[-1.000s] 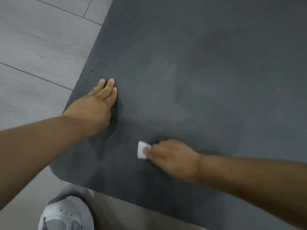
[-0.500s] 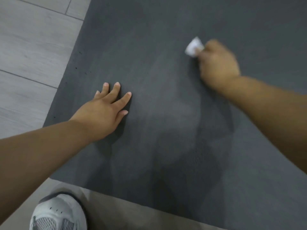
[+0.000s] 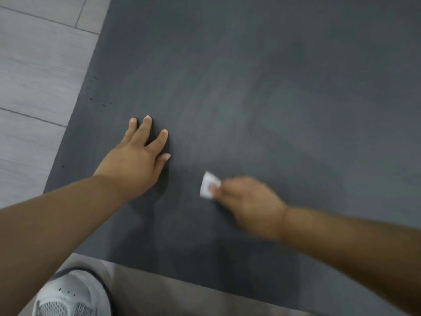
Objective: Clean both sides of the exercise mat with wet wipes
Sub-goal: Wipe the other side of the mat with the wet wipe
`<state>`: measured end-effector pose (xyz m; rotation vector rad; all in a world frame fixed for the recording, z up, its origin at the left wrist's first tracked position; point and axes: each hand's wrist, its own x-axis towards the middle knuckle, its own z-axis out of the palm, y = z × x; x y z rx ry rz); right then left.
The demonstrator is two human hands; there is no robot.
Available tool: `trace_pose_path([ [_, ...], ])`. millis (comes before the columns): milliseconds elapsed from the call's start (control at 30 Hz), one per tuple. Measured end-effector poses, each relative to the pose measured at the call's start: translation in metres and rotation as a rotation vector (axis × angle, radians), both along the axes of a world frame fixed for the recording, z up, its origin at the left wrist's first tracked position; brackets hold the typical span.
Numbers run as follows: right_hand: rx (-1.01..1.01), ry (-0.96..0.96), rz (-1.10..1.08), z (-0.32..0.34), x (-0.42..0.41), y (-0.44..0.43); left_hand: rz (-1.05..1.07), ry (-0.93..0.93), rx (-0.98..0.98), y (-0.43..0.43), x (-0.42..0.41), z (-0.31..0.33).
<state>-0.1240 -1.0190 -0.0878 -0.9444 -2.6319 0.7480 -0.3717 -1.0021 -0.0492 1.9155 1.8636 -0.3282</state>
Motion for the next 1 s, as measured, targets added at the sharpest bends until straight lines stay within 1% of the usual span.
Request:
trace_pose_path([
  [67,0.028,-0.063,0.225,-0.001,0.004,-0.044,0.002,-0.063,0.116,0.001,0.004,0.004],
  [133,0.045,-0.149,0.384,0.000,0.013,-0.071,-0.062,-0.114,0.213,0.005,0.010,0.002],
  [167,0.068,-0.174,0.433,0.002,0.017,-0.074,-0.075,-0.128,0.207,0.008,0.015,0.001],
  [233,0.111,-0.147,0.485,0.002,0.020,-0.060,-0.063,-0.133,0.116,0.011,0.024,-0.004],
  [300,0.095,-0.076,0.433,0.003,0.018,-0.026,-0.072,-0.092,0.063,0.012,0.030,-0.008],
  [367,0.018,-0.059,0.261,0.004,0.019,0.023,-0.079,-0.063,0.062,0.013,0.031,-0.007],
  [400,0.025,-0.080,0.172,0.005,0.022,0.049,-0.074,-0.051,0.052,0.014,0.031,-0.005],
  [467,0.170,-0.142,-0.036,0.001,0.034,0.103,-0.074,-0.036,0.024,0.015,0.031,-0.003],
  [500,0.259,-0.163,-0.190,0.003,0.043,0.129,-0.074,-0.031,0.018,0.016,0.032,-0.003],
  [533,0.297,-0.218,-0.374,0.005,0.055,0.155,-0.071,-0.028,0.015,0.016,0.034,-0.002],
  [567,0.281,-0.314,-0.577,0.005,0.072,0.178,-0.063,-0.027,0.014,0.017,0.035,-0.001],
  [633,0.135,-0.445,-0.917,0.010,0.099,0.205,-0.051,-0.023,0.007,0.017,0.038,0.000],
  [667,0.079,-0.447,-1.019,0.011,0.106,0.210,-0.048,-0.019,0.002,0.017,0.038,0.000],
  [700,0.036,-0.427,-1.070,0.011,0.106,0.209,-0.047,-0.017,0.003,0.017,0.038,0.000],
  [733,0.012,-0.396,-1.069,0.011,0.101,0.200,-0.047,-0.014,0.003,0.016,0.038,0.001],
  [767,0.035,-0.380,-1.015,0.009,0.094,0.188,-0.044,-0.012,0.006,0.016,0.040,0.002],
  [867,0.267,-0.279,-0.636,-0.002,0.071,0.128,-0.053,0.021,0.005,0.013,0.044,0.000],
  [900,0.290,-0.225,-0.532,-0.003,0.065,0.105,-0.051,0.027,0.009,0.013,0.046,-0.001],
  [933,0.283,-0.177,-0.433,-0.002,0.061,0.078,-0.039,0.024,0.016,0.013,0.048,-0.001],
  [1000,0.190,-0.120,-0.219,0.000,0.055,0.021,-0.023,-0.012,0.041,0.011,0.054,0.000],
])
